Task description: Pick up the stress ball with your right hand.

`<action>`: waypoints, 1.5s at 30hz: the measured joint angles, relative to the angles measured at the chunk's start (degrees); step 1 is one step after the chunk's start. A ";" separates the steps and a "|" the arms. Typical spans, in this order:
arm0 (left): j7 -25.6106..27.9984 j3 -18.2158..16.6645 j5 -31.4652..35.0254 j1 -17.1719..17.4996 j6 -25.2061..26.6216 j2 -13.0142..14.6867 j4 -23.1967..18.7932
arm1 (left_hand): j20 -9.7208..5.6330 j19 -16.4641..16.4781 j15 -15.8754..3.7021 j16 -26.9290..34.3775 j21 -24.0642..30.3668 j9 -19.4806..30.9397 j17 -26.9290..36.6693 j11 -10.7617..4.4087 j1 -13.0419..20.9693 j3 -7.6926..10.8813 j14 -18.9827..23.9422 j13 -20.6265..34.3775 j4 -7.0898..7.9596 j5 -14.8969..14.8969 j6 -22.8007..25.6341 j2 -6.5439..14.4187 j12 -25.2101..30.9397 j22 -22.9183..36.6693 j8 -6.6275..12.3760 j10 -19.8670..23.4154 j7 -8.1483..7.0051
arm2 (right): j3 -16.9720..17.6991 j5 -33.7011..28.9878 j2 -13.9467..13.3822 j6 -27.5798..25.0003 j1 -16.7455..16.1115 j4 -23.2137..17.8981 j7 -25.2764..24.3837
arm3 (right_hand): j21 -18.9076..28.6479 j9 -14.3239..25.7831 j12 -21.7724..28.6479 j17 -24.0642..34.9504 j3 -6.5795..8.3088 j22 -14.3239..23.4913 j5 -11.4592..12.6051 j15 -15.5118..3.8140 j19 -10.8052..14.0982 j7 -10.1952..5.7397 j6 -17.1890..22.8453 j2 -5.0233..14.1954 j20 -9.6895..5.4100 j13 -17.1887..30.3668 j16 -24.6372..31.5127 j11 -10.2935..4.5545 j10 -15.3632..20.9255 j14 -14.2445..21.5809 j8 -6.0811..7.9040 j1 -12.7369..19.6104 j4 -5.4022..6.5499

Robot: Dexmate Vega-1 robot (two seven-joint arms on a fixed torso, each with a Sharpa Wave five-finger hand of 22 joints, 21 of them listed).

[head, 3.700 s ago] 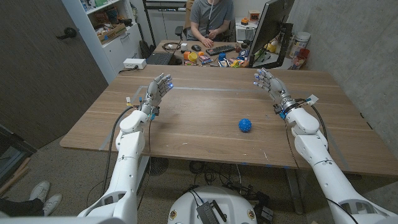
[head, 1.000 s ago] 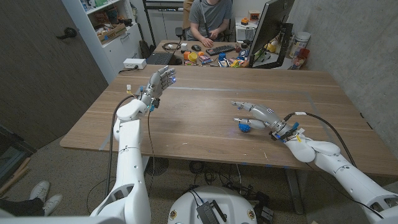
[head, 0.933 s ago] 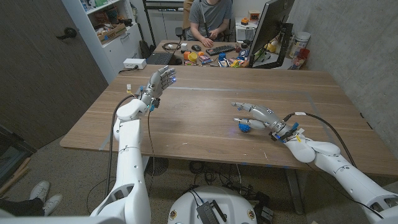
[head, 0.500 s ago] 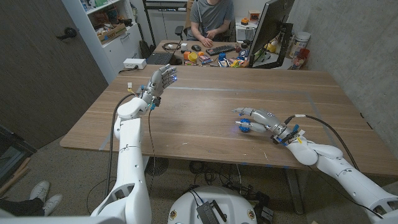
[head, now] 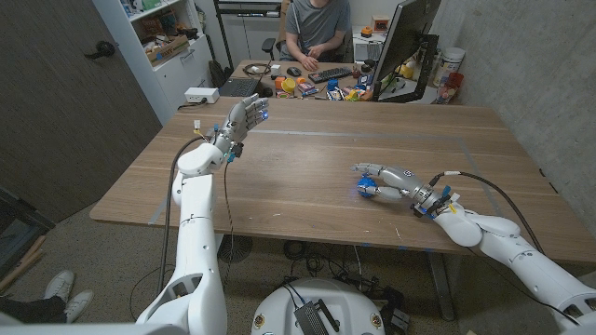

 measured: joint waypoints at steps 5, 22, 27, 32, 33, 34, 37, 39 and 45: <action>-0.02 0.40 0.13 -0.08 0.11 0.09 -0.22 | -0.21 -0.22 0.00 0.23 0.00 0.00 0.00 -0.02 0.00 0.00 0.00 0.00 0.00 0.00 0.59 0.00 0.00 0.00 0.00 0.61 -0.02 | -0.81 -0.83 -0.38 0.85 1.40 1.72 -0.12 | -0.39 0.00 -0.02 0.00 1.14 0.00 0.00 -0.35 0.00 0.51 -1.70 -1.42 -1.04 0.00 0.00 -0.15 -0.84 -0.47 -0.43 2.51 0.02; 0.36 1.19 0.15 -0.17 -0.09 0.16 -0.38 | -0.21 -0.21 0.00 0.22 0.00 0.00 0.30 -0.01 -0.79 -1.05 0.00 0.00 1.04 0.00 1.72 -0.16 0.26 0.00 0.45 0.61 0.28 | -4.99 -2.86 -0.89 7.15 7.11 11.35 -5.87 | 11.72 0.35 1.88 3.34 15.20 5.19 -4.88 -1.52 13.18 -0.25 2.36 -1.85 0.08 0.18 3.02 -1.76 4.43 15.82 0.62 37.96 -0.03; 0.58 1.48 0.19 -0.16 -0.19 0.16 -0.50 | -0.21 -0.21 0.00 0.22 0.00 0.00 0.30 -0.01 -1.23 -1.52 0.00 0.00 1.51 0.00 1.91 -0.60 0.26 0.00 0.45 0.61 0.48 | -5.87 -2.00 -0.23 9.45 8.35 14.52 -7.51 | 14.95 0.42 1.88 4.11 14.34 7.12 -5.61 -2.13 13.33 -1.45 3.56 -4.28 0.25 0.43 4.10 -4.00 4.48 19.42 0.62 43.34 0.18; 0.82 1.77 0.31 -0.16 -0.24 0.14 -0.72 | -0.20 -0.21 0.00 0.22 0.00 0.00 0.30 -0.01 -1.75 -1.75 0.00 0.00 1.73 0.00 1.91 -0.53 0.26 0.00 0.45 0.61 0.48 | -5.59 -0.08 0.40 10.60 8.56 15.47 -7.29 | 16.28 0.42 1.88 4.52 13.80 7.83 -6.01 -2.71 13.54 -1.79 3.90 -4.65 0.47 0.43 4.31 -4.61 4.48 20.01 0.62 44.80 0.23; 0.90 1.86 0.34 -0.15 -0.25 0.12 -0.85 | -0.20 -0.21 0.00 0.22 0.00 0.00 0.30 -0.01 -1.75 -1.75 0.00 0.00 1.73 0.00 1.91 -0.53 0.26 0.00 0.45 0.61 0.48 | -5.16 0.99 0.68 11.07 8.59 15.64 -6.78 | 16.38 0.42 1.83 4.56 13.80 7.91 -6.05 -2.74 13.54 -1.88 3.99 -4.67 0.47 0.43 4.32 -4.60 4.48 20.03 0.62 44.94 0.24; 0.93 1.91 0.36 -0.14 -0.25 0.11 -0.90 | -0.20 -0.21 0.00 0.22 0.00 0.00 0.48 -0.01 -1.75 -1.76 0.00 0.00 1.74 0.00 1.96 -0.53 0.26 0.00 0.45 0.61 0.53 | -4.97 1.61 0.81 11.33 8.60 15.64 -6.46 | 16.38 0.42 1.62 4.55 13.80 7.95 -6.06 -2.74 13.54 -1.97 4.08 -4.67 0.47 0.43 4.32 -4.61 4.48 20.03 0.62 44.94 0.24; 1.03 2.09 0.40 -0.03 -0.25 0.09 -1.14 | -0.20 -0.21 0.00 0.22 0.00 0.00 0.57 -0.01 -1.83 -2.00 0.00 0.00 1.98 0.00 2.22 -0.61 0.26 0.00 0.45 0.61 0.79 | -3.73 3.84 1.59 12.14 8.59 15.58 -4.95 | 16.38 0.42 1.42 4.51 13.56 7.99 -6.06 -2.74 13.54 -2.09 4.20 -4.38 0.47 0.43 4.33 -4.80 4.28 20.03 0.62 45.25 0.48; 1.10 2.16 0.42 0.03 -0.25 0.07 -1.26 | -0.20 -0.21 0.00 0.22 0.00 0.00 0.57 -0.01 -1.98 -2.21 0.00 0.00 2.19 0.00 2.22 -0.76 0.26 0.00 0.45 0.61 0.79 | -3.15 5.05 1.89 12.42 8.50 15.40 -4.04 | 16.38 0.42 1.42 4.51 13.56 8.12 -6.07 -2.74 13.55 -2.20 4.30 -4.45 0.47 0.42 4.33 -4.91 4.17 20.03 0.62 45.32 0.48; 1.24 2.43 0.49 0.23 -0.25 0.02 -1.89 | -0.20 -0.21 0.00 0.22 0.00 0.00 0.57 -0.01 -1.98 -2.46 0.00 0.00 2.44 0.00 2.26 -0.76 0.26 0.00 0.45 0.61 0.84 | 0.54 12.78 4.06 13.06 7.21 12.83 2.91 | 16.92 0.41 1.42 4.51 13.09 8.40 -6.10 -2.54 13.65 -2.49 4.60 -4.88 0.57 0.70 4.33 -5.22 4.47 20.23 0.62 45.75 0.48</action>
